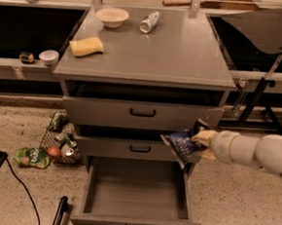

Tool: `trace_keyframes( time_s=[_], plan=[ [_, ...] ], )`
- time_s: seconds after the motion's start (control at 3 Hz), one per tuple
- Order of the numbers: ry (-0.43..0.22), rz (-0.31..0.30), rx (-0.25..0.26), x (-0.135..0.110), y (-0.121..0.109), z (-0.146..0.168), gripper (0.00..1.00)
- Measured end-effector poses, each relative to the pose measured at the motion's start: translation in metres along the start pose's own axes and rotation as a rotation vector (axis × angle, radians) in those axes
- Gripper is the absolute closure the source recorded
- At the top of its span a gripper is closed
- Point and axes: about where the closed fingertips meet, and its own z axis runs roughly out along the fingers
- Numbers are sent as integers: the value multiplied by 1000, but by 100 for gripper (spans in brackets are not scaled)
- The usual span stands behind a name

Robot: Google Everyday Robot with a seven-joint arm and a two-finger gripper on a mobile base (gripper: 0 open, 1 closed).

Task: Pick blue chip bag from bottom drawer and place on counter

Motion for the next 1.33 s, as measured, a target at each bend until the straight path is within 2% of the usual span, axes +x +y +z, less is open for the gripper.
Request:
trace_keyframes(
  time_s=[0.33,0.67,1.0,1.33],
  plan=[
    [106,-160,11,26,-69,-32,100],
    [226,-335,63,42,-152,-65,100],
    [226,-335,63,42,-152,-65,100],
    [225,-393,110,43,-171,-76,100]
  ],
)
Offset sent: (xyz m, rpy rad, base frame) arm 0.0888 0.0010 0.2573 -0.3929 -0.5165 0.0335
